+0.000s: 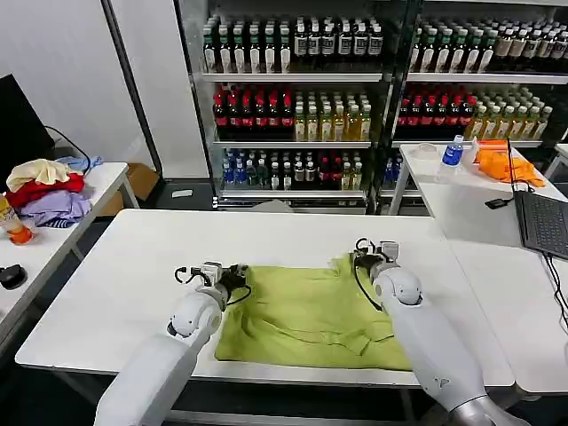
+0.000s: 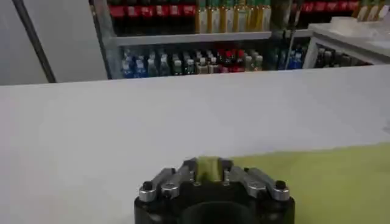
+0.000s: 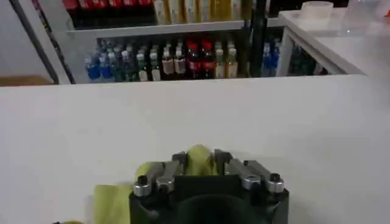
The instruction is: Fold and organize the clothes.
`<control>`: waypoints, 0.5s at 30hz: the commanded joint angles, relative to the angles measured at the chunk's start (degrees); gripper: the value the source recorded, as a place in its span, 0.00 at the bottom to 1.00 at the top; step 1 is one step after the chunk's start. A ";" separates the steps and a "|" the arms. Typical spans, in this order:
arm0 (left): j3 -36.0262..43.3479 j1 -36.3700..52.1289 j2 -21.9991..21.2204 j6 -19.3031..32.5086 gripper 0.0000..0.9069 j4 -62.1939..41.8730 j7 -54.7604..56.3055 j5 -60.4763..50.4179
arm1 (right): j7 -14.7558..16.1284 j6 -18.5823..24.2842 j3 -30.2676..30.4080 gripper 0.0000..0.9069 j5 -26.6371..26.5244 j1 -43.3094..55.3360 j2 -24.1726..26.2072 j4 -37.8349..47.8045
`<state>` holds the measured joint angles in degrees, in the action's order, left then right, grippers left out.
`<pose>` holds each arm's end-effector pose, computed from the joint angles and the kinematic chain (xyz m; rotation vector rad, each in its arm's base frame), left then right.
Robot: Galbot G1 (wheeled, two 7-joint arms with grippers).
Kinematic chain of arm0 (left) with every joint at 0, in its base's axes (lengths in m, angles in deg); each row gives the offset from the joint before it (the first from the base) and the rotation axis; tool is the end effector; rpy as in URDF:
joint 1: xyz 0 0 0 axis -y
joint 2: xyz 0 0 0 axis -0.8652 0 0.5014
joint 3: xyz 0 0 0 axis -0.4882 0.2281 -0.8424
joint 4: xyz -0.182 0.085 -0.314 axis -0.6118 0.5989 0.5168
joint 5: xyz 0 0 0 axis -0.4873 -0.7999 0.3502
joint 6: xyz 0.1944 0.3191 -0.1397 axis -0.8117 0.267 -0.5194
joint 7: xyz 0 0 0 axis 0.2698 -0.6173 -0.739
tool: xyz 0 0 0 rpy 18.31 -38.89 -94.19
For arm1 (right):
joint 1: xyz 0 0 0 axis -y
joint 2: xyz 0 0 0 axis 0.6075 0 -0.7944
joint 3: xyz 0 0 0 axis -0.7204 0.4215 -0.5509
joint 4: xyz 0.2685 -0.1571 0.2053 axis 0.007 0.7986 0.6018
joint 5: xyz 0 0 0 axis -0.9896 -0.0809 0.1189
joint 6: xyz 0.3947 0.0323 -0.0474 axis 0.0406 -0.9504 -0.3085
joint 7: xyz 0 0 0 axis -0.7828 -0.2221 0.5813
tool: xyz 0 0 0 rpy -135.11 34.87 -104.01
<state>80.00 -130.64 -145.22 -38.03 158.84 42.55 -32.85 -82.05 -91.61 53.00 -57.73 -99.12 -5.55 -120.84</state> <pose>0.4824 -0.0167 -0.3208 -0.2551 -2.5756 -0.0775 0.5531 -0.0252 -0.3156 0.0653 -2.5388 -0.0496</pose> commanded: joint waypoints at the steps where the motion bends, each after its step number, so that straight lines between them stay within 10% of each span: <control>1: -0.13 0.24 -0.01 0.36 0.03 0.44 -0.13 0.39 | 0.16 0.76 0.02 0.00 -0.14 0.17 -0.19 -0.14; 15: -2.55 -3.79 3.66 1.63 0.02 10.19 -0.30 0.51 | -1.16 0.36 -3.06 0.00 -0.08 -5.92 2.87 -14.89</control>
<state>78.36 -131.97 -143.28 -36.94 163.14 42.23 -32.34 -82.99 -91.40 51.22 -57.86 -102.01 -3.73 -128.06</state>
